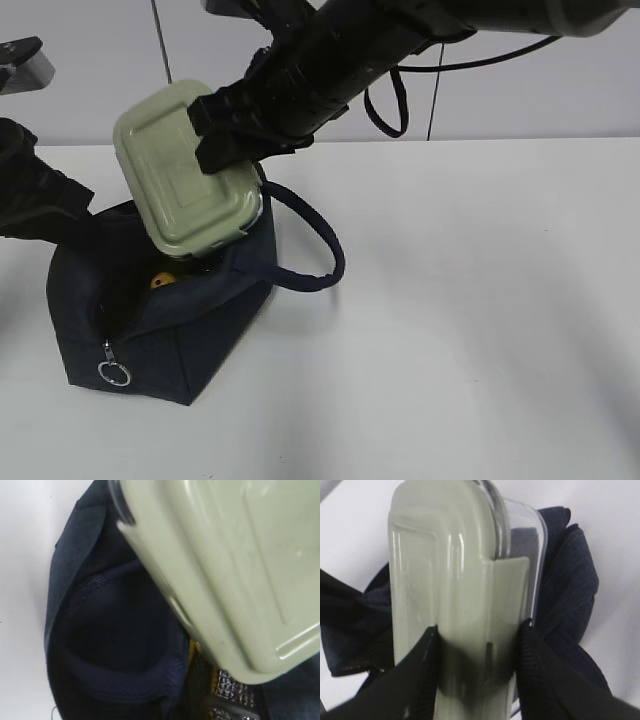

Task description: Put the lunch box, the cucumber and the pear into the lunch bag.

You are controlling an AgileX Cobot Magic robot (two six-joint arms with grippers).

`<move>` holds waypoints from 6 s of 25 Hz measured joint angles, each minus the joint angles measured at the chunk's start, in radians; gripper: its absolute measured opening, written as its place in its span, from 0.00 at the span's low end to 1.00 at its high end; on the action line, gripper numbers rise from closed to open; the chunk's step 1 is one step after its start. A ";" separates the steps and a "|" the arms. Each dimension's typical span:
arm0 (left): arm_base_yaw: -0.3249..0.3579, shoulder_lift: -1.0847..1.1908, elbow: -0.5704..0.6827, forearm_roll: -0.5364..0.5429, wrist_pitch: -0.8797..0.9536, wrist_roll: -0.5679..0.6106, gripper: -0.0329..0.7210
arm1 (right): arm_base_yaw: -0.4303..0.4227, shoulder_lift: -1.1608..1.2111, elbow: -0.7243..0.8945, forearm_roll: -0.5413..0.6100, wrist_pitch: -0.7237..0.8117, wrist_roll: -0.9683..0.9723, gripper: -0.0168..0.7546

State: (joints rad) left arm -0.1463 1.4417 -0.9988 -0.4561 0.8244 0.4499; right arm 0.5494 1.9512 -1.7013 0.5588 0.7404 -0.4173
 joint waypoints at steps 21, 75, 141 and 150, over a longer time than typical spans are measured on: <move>0.000 0.000 0.000 0.000 -0.032 -0.021 0.04 | 0.010 0.017 -0.005 -0.047 0.368 -0.192 0.42; -0.041 0.000 -0.001 0.011 0.039 -0.025 0.04 | 0.121 0.113 -0.164 -0.180 -0.048 0.075 0.77; -0.077 0.151 -0.202 0.054 0.100 -0.071 0.37 | 0.040 -0.384 0.533 -0.148 -0.132 0.205 0.58; -0.077 -0.051 -0.157 0.054 -0.018 -0.055 0.50 | 0.040 -0.452 0.533 -0.136 -0.200 0.143 0.70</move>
State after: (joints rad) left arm -0.2234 1.3908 -1.1559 -0.4025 0.8066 0.3952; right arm 0.5899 1.4990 -1.1683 0.4232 0.5406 -0.2741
